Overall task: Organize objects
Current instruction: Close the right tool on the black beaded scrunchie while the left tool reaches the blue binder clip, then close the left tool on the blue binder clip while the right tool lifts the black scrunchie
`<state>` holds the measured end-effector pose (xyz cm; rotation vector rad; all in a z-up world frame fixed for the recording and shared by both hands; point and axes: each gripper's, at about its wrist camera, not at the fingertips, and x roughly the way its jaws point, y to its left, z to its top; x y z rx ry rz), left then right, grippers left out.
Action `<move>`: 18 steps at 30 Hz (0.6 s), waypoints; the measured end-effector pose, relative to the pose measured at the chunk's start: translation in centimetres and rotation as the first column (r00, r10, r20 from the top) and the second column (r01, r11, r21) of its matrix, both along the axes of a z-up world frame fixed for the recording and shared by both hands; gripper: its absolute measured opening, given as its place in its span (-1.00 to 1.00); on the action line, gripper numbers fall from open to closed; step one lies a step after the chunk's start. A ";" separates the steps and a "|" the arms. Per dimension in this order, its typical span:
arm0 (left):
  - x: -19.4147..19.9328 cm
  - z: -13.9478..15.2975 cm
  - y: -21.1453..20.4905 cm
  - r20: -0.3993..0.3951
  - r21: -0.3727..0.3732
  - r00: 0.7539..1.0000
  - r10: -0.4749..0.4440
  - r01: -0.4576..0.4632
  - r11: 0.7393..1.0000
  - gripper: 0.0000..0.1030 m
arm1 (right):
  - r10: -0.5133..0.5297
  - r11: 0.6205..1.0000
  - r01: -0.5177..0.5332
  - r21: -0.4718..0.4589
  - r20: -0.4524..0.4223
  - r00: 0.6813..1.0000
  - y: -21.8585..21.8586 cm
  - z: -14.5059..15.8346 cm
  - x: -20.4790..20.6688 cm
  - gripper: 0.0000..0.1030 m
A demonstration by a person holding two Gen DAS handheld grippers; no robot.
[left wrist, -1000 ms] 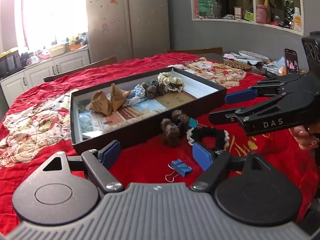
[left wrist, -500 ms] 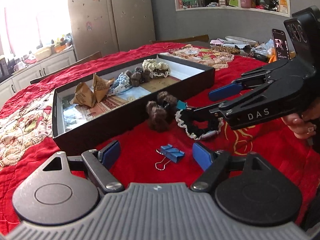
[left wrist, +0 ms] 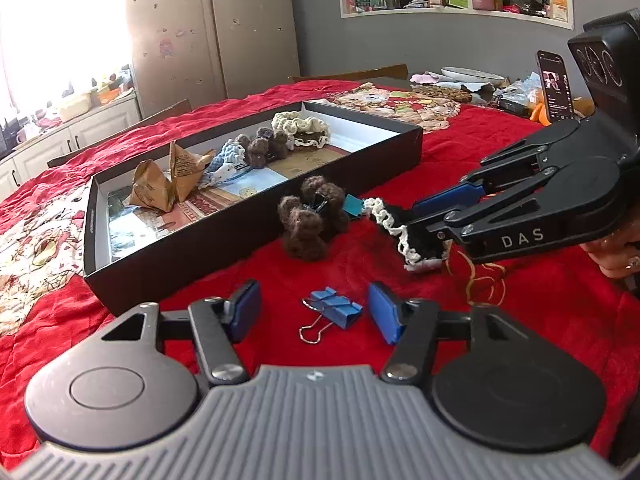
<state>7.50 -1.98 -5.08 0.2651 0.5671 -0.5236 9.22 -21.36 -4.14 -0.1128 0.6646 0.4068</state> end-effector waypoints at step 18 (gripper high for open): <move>-0.4 0.0 -0.7 -0.007 0.002 0.999 -0.039 0.039 0.999 -0.39 | 0.030 1.000 -0.030 -0.005 0.026 0.999 0.0 0.7 -0.9 -0.76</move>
